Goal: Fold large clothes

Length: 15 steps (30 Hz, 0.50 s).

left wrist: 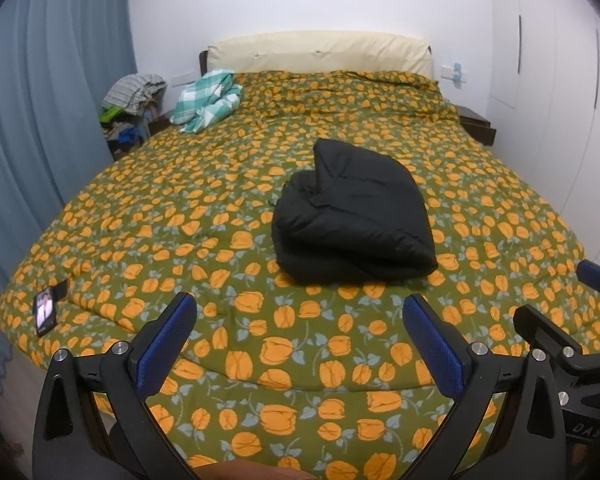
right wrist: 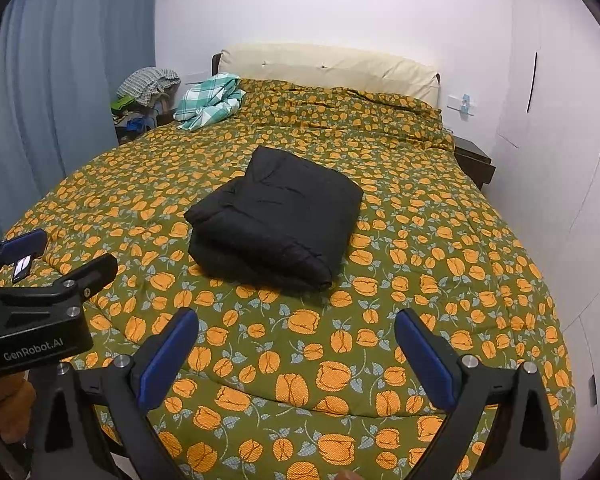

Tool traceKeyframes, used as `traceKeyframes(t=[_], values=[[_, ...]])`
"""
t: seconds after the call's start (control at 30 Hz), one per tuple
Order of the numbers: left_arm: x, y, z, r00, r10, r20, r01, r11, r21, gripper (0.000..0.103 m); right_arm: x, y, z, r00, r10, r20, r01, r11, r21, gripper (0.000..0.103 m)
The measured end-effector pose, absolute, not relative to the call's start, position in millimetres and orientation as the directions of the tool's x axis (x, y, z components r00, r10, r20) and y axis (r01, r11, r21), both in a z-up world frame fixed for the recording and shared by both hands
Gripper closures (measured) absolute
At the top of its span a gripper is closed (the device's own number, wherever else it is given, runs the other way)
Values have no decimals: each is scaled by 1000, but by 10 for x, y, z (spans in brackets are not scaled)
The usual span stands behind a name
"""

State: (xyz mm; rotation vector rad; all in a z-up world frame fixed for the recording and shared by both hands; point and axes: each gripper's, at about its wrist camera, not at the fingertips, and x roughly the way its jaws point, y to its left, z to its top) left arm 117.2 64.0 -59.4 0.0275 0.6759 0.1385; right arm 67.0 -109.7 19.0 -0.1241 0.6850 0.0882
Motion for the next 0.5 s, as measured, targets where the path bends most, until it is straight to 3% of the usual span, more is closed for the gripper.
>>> traceKeyframes(t=[0.5], values=[[1145,660,-561,788,144,-599,-136,989,58,0,680,-1123,198,771,32,-636,-111,990,-84,3]])
